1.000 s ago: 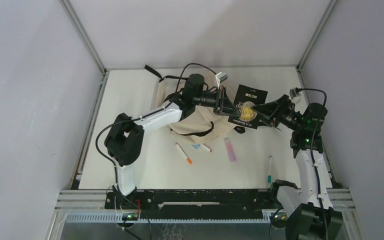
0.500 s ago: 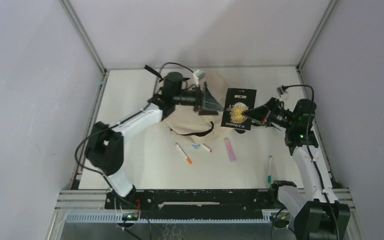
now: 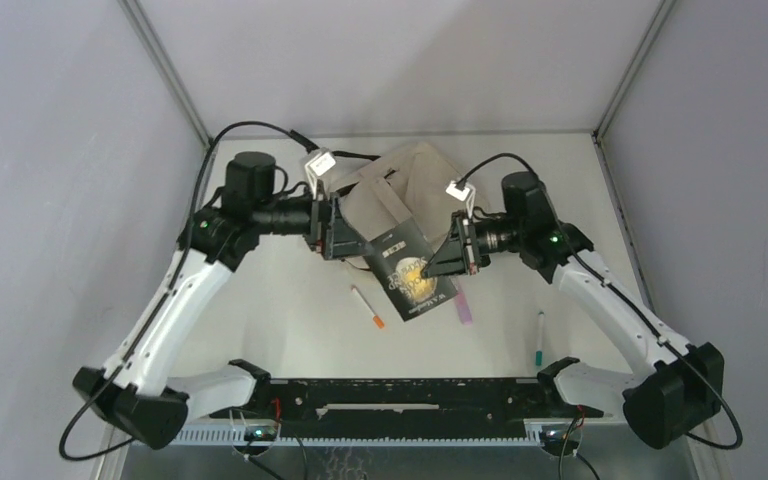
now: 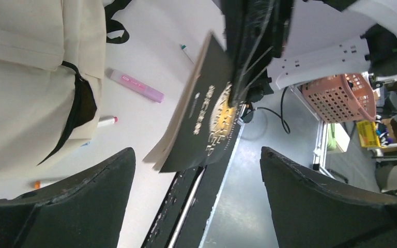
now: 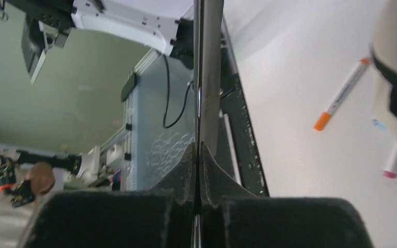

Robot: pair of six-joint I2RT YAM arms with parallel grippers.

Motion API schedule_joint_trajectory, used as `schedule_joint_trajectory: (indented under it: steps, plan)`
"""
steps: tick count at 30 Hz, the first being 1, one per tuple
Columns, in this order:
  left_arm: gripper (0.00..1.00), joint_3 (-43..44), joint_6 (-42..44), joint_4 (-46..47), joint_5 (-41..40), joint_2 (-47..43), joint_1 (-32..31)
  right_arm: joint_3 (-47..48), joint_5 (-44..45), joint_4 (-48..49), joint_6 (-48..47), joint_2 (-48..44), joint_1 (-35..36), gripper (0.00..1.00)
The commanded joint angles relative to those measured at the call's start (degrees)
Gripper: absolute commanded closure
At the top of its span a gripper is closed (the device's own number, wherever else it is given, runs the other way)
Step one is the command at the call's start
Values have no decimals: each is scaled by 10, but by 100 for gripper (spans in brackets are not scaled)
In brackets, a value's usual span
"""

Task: Pack the student bag
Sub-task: Pick up the book from the center of the board.

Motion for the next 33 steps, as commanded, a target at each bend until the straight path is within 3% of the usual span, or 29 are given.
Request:
schedule_joint_trajectory:
  steps: [1,7,16,22,25,26,30,33]
  plan:
    - [6,-18,52,-37,-6,-38,0,57,-49,-86,-130,36,36,100]
    - [8,-34,62,-40,52,-25,-1,89,-90,-149,-202,65,63,100]
    - [19,-42,52,-34,143,4,-11,105,-107,-129,-197,95,83,100]
    - [49,-56,53,-33,157,8,-24,112,-99,-116,-186,114,83,100]
    - [94,-60,56,-34,156,10,-26,112,-93,-96,-162,120,79,100]
    - [99,-57,55,-35,151,11,-26,111,-92,-92,-155,122,76,100]
    - [100,-38,65,-48,125,19,-25,112,-70,-78,-136,120,68,100]
    - [100,-28,46,-42,61,18,-8,112,-3,-90,-117,114,47,43]
